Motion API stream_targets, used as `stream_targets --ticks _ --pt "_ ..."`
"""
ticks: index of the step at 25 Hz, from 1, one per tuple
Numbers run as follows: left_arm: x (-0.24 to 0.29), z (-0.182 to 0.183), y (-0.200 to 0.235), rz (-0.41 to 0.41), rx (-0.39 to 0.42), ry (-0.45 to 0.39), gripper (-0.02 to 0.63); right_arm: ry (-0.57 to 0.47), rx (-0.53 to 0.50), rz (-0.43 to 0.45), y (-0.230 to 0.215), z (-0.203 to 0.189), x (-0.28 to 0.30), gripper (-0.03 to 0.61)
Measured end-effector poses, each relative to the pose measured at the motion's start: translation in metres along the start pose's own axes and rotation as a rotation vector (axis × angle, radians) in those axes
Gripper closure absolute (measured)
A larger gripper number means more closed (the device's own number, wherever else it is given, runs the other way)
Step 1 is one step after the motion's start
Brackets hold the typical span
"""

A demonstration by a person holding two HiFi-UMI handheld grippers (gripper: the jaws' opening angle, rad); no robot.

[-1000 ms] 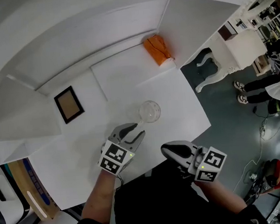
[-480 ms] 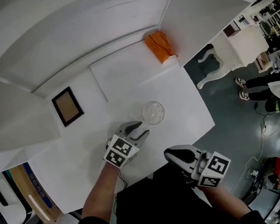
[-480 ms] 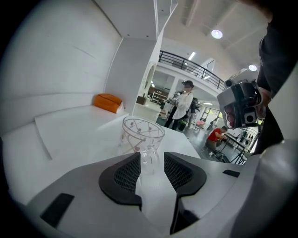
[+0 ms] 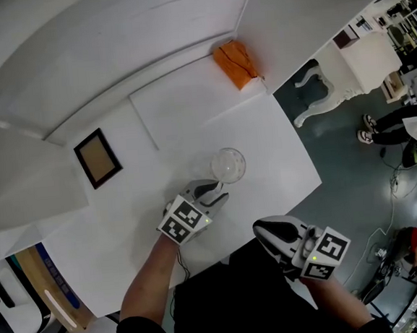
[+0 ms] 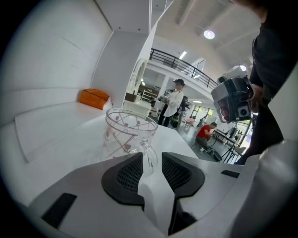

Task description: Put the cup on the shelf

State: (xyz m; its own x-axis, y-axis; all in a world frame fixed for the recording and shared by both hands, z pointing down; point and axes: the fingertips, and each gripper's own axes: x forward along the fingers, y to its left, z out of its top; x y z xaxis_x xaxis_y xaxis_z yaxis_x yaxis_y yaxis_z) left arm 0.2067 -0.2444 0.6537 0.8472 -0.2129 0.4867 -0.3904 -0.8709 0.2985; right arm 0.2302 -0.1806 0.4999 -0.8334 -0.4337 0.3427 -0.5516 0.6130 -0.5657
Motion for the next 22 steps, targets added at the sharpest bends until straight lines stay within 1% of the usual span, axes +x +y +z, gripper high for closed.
stream_targets --ticks 3,8,12,14,17,22 --pt "0.003 0.004 0.0 -0.004 -0.008 -0.018 0.558 -0.001 0.011 -0.023 -0.004 -0.004 -0.007 0.561" --pt "0.008 0.004 -0.003 -0.03 -0.024 -0.032 0.568 -0.012 0.012 -0.044 -0.003 -0.005 -0.017 0.561" --pt "0.008 0.018 -0.011 -0.078 -0.049 -0.088 0.574 -0.02 0.016 -0.057 -0.002 -0.006 -0.024 0.561" --pt "0.007 0.027 -0.015 -0.087 -0.036 -0.109 0.578 -0.025 0.016 -0.063 -0.001 -0.005 -0.027 0.561" --pt "0.006 0.039 -0.02 -0.096 -0.015 -0.12 0.583 -0.041 0.009 -0.07 0.0 -0.001 -0.031 0.561" --pt "0.001 0.06 -0.029 -0.101 -0.012 -0.141 0.584 -0.079 0.011 -0.072 0.007 0.009 -0.04 0.561"
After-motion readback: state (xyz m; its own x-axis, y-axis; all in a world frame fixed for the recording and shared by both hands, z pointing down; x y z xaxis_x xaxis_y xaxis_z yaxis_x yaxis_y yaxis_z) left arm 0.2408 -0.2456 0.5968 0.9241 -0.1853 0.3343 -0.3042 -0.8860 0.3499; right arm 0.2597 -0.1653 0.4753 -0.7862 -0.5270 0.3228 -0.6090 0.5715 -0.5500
